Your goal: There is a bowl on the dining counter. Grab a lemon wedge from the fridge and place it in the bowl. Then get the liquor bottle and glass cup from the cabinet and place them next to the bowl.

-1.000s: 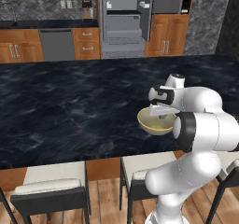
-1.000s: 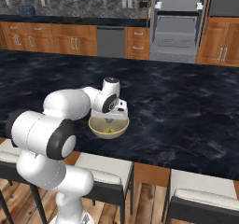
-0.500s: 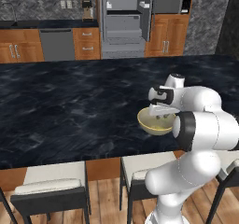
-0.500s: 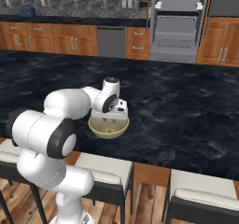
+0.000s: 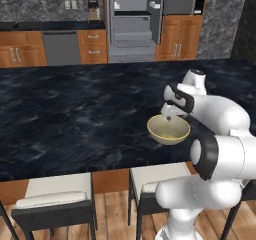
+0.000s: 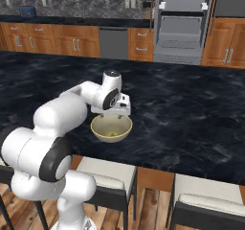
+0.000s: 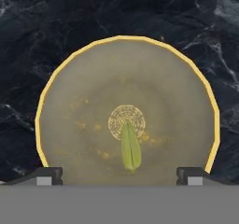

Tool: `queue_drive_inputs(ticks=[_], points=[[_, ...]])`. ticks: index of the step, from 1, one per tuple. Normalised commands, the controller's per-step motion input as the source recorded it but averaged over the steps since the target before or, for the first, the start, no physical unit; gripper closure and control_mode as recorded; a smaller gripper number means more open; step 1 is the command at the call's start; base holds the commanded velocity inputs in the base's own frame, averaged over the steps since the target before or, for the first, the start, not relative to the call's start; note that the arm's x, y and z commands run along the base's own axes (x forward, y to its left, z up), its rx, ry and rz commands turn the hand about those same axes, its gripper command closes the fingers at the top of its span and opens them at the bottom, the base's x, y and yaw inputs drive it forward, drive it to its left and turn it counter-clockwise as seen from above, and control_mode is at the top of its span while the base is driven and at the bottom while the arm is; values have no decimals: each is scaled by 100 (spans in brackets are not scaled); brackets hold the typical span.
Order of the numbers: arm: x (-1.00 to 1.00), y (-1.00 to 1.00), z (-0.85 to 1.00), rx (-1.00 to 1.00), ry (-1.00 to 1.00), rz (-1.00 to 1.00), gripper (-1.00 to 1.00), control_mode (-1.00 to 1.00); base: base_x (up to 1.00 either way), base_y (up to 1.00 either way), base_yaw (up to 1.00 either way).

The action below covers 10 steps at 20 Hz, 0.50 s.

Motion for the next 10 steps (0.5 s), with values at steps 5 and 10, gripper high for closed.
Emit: queue_drive_inputs(ticks=[5, 10], points=[[-56, 0, 83, 0, -10, 0, -100, -100, 0, 0, 0], [-70, 0, 76, 1, -9, 0, -100, -100, 0, 0, 0]])
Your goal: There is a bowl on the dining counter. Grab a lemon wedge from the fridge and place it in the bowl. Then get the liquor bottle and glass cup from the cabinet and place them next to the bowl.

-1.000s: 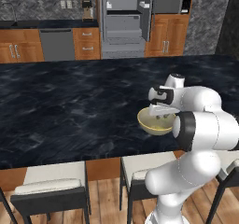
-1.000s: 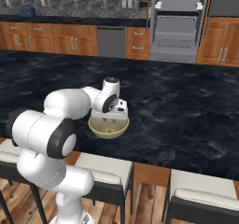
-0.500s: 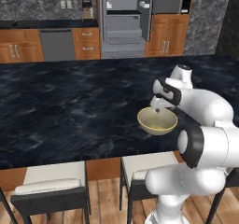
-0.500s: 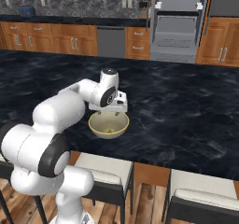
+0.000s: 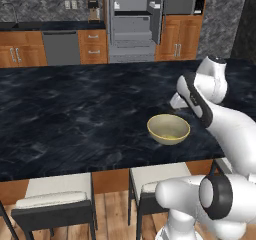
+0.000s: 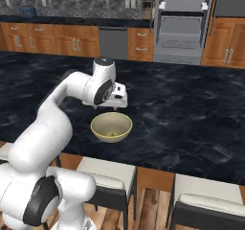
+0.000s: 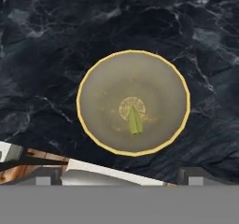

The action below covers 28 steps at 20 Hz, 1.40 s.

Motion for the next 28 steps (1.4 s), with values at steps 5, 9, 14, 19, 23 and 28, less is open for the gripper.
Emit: queue_drive_inputs(ticks=[5, 9, 14, 19, 23, 28], points=[[-82, 0, 70, 0, -18, 0, -100, -100, 0, 0, 0], [-94, 16, 4, 0, -37, 0, -100, -100, 0, 0, 0], [-79, 25, 14, 10, -21, -3, -100, -100, 0, 0, 0], [-69, 43, 11, 14, -5, -6, -100, -100, 0, 0, 0], [-14, 17, 0, 1, -2, -1, -100, 100, -25, 66, -3], [0, 0, 0, 0, 0, 0, -100, 100, -15, 100, -1]])
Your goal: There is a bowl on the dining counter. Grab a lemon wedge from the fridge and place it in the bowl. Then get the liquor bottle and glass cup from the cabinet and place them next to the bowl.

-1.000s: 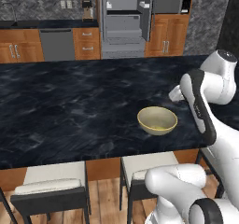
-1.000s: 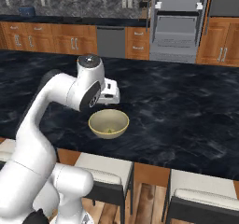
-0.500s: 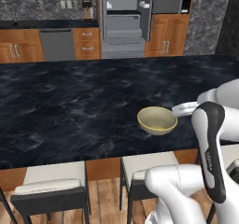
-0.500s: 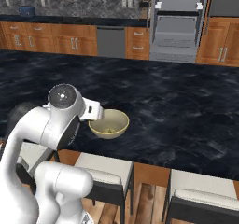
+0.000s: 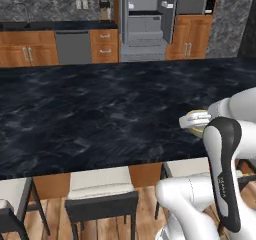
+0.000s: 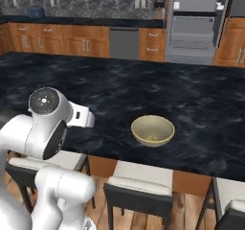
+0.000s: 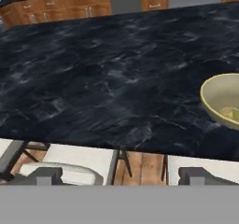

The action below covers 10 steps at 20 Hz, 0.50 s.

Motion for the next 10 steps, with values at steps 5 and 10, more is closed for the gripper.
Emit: queue_drive_inputs(ticks=[5, 10], points=[[0, 0, 0, 0, 0, 0, -100, 100, -7, 100, 0], [0, 0, 0, 0, 0, 0, -100, 100, -9, 100, 0]])
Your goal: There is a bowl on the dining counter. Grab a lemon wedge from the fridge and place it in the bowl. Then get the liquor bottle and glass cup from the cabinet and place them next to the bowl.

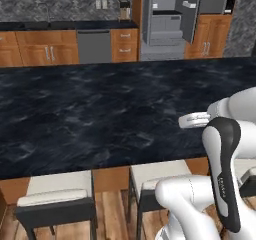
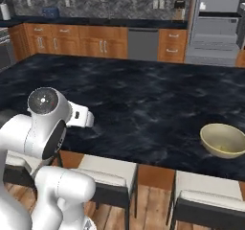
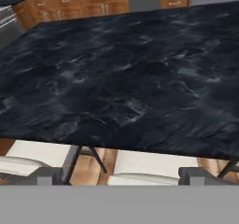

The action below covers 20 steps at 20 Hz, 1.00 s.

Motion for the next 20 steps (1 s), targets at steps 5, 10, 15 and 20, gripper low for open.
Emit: queue_drive_inputs(ticks=[5, 10, 15, 20], points=[[0, 0, 0, 0, 0, 0, -100, 100, -11, 100, 3], [0, 0, 0, 0, 0, 0, -100, 100, -5, 100, 9], [0, 0, 0, 0, 0, 0, -100, 100, -2, 100, 9], [0, 0, 0, 0, 0, 0, -100, 100, 0, 100, 9]])
